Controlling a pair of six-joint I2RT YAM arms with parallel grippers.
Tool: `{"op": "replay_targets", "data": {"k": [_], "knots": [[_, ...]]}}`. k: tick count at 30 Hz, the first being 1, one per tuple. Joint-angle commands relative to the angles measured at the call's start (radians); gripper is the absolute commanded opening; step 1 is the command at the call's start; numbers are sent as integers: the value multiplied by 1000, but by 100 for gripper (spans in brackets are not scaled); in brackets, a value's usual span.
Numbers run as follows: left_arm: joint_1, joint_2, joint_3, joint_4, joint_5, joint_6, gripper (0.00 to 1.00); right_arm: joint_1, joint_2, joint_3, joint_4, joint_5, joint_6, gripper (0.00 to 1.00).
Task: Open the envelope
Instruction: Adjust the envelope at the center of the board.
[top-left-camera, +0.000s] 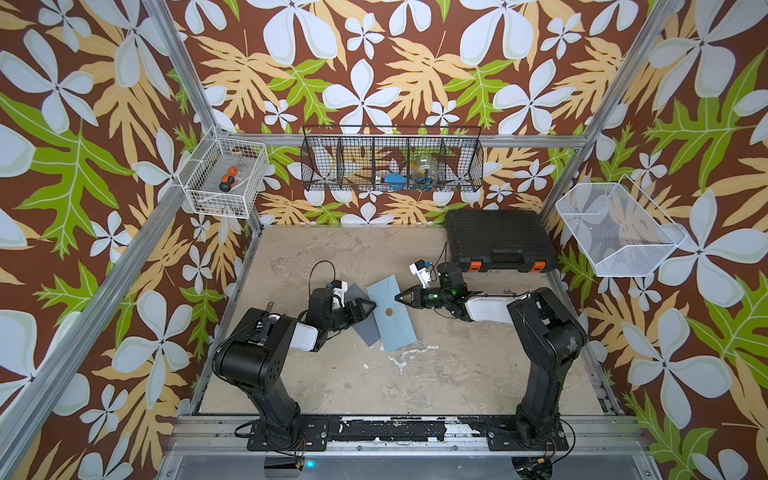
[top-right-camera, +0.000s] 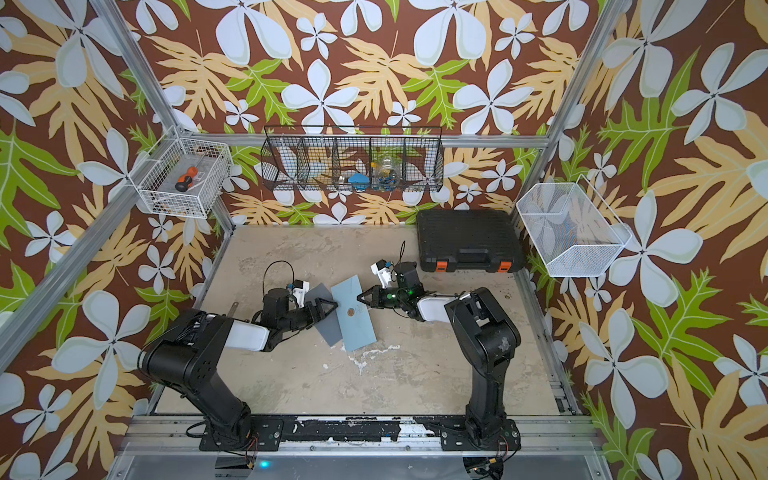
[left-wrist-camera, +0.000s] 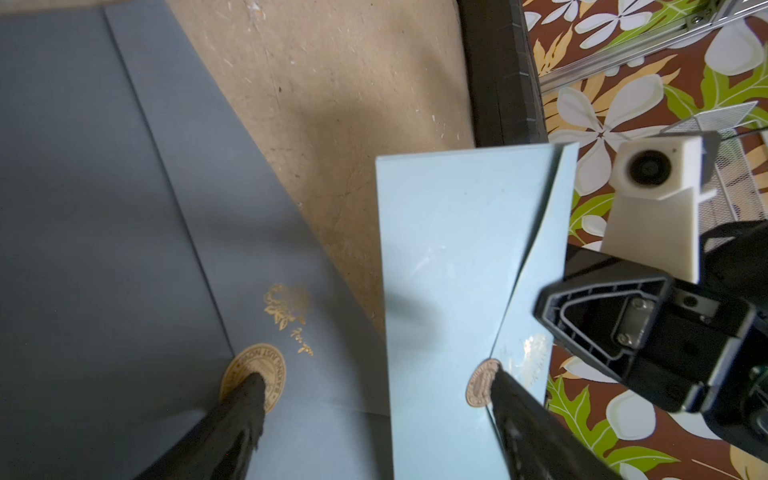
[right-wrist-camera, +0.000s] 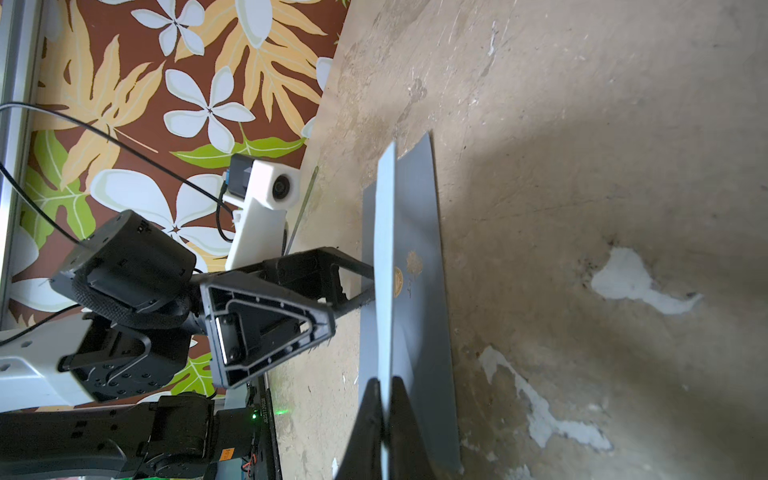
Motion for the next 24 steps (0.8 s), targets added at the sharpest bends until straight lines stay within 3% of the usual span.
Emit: {"op": "replay_targets", "data": {"k": [1,9,15,24], "knots": [[10,9,-14,39,44,-40,87,-1,18,30,27,-52,-37,0],[34,27,-25,128,95,-70,81,2,91,42,202,-171,32,0],[46,60,-19,104,97,-88,77,7,183,182,-103,-61,-86,0],[41,119,-22,30,83,-78,73,8,226,259,-333,119,-115,0]]}}
